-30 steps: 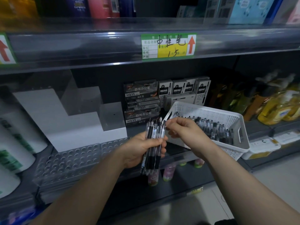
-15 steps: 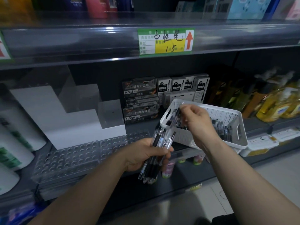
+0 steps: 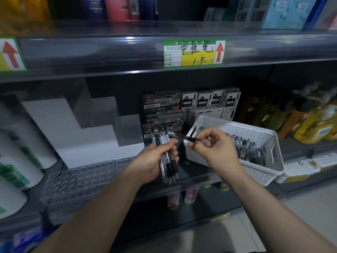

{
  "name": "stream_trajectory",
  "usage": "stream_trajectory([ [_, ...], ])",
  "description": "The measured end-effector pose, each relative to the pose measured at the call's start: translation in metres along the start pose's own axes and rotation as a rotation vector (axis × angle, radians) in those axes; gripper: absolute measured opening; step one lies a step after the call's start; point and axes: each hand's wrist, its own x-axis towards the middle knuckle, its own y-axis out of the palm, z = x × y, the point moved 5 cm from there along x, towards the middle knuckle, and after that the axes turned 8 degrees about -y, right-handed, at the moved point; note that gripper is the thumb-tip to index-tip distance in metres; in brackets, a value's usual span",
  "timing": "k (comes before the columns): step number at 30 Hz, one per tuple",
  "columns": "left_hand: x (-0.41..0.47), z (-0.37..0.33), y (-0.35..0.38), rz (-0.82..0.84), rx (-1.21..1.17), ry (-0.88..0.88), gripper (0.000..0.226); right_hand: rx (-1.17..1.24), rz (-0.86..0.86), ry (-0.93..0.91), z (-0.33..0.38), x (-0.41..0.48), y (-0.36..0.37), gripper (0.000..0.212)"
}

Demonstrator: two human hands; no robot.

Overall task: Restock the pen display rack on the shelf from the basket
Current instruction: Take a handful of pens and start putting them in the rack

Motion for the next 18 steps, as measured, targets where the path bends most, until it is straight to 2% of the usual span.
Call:
stream_trajectory([
  [3, 0.001, -0.003, -0.001, -0.024, -0.001, 0.045, 0.017, -0.169, 0.149, -0.021, -0.007, -0.002, 0.008, 0.025],
  [5, 0.001, -0.005, -0.001, -0.028, -0.009, 0.063, 0.021, -0.246, 0.246, -0.025, -0.009, -0.005, 0.013, 0.027],
  [10, 0.002, -0.008, -0.005, -0.051, 0.035, 0.073, 0.022, -0.318, 0.427, -0.004, -0.015, -0.010, 0.022, 0.025],
  [14, 0.000, -0.003, -0.001, 0.004, 0.049, 0.015, 0.018, -0.376, 0.377, 0.043, -0.015, -0.005, 0.015, 0.025],
  [18, -0.003, 0.005, 0.008, 0.064, 0.101, -0.050, 0.018, -0.243, 0.233, 0.034, -0.008, 0.005, 0.007, 0.017],
])
